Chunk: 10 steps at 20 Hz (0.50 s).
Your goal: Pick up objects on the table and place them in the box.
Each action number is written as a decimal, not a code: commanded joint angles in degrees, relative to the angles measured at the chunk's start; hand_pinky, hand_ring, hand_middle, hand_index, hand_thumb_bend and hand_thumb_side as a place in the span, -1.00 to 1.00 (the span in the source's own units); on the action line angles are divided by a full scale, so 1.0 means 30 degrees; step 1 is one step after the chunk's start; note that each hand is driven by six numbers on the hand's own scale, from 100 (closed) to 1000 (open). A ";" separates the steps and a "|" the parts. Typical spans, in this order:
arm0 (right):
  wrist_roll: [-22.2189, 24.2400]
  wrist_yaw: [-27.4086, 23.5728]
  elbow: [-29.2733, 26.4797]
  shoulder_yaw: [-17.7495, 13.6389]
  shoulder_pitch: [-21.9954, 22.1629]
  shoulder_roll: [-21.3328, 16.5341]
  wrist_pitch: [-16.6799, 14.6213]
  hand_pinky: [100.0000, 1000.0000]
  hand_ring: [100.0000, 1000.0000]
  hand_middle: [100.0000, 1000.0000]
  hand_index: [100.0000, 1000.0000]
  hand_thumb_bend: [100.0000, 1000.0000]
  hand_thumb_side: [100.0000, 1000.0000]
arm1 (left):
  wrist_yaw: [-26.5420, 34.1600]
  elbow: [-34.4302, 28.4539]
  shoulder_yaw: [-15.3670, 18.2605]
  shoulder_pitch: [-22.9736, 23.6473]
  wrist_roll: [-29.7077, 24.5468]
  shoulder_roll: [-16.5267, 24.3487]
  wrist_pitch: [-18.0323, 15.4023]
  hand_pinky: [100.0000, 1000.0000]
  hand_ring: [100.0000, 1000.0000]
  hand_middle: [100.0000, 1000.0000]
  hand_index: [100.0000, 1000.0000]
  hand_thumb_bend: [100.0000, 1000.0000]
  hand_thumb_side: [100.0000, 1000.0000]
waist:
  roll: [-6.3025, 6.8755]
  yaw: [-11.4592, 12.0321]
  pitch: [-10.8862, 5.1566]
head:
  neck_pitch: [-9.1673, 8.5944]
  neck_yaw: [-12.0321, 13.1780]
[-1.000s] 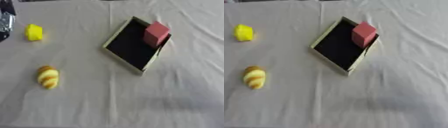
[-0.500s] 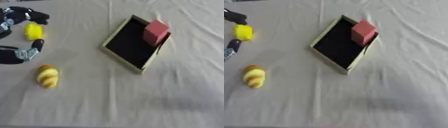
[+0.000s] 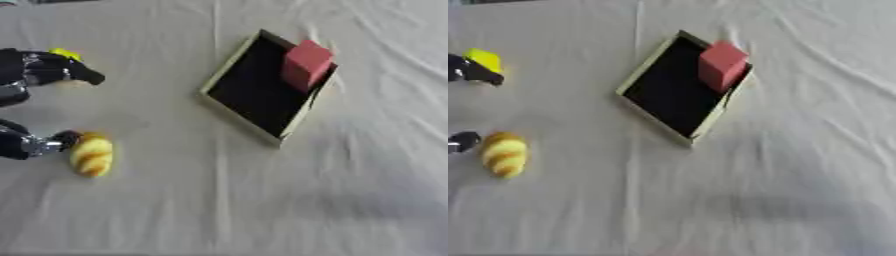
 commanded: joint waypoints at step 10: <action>0.0249 0.0083 -0.0388 0.0096 -0.0180 -0.0283 0.0503 1.00 0.72 0.31 0.54 -1.00 -0.18 | -0.4489 0.2974 -0.0395 -0.0361 0.1375 0.0486 -0.2027 0.75 0.66 0.59 0.84 0.45 -1.00 | 0.0030 -0.0239 -0.0287 | 0.0040 -0.0003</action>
